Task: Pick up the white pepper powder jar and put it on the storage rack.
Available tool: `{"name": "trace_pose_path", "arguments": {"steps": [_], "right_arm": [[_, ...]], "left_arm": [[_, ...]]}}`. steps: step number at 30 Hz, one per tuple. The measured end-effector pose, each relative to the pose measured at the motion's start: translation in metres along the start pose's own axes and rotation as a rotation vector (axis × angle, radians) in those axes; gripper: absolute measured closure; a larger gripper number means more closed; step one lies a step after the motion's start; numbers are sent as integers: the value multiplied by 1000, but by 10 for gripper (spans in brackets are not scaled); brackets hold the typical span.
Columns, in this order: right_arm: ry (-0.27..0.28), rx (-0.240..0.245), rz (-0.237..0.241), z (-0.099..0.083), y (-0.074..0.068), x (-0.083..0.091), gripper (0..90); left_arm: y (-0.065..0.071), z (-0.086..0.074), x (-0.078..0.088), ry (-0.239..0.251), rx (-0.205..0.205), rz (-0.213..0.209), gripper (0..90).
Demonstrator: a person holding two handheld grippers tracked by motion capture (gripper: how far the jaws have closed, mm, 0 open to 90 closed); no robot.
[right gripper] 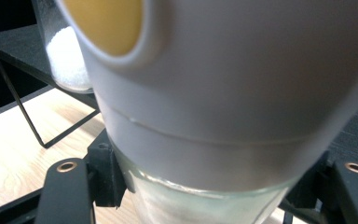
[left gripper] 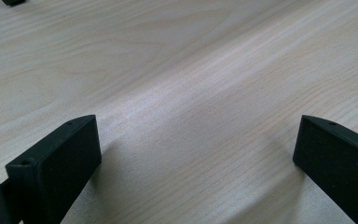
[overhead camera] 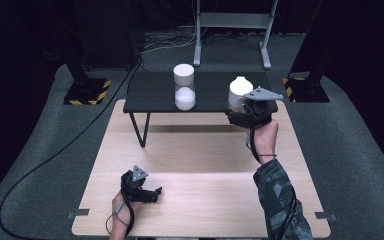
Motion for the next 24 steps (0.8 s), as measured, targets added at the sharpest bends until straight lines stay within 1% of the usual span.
{"name": "trace_pose_path", "arguments": {"steps": [17, 24], "right_arm": [[-5, 4, -4, 21, -2, -14, 305], [-10, -10, 6, 26, 0, -24, 305]], "left_arm": [[0, 0, 0, -1, 0, 0, 4], [0, 0, 0, 0, 0, 0, 4]]}}
Point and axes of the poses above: each handheld gripper's, and its own axes: x roughly backward along the jaws, z roughly out of its top, y roughly to its right, the point moved 6 cm from there along -x, roughly forward along the jaws, and after that the axes turned 9 degrees about -x, right-handed, at the moved point
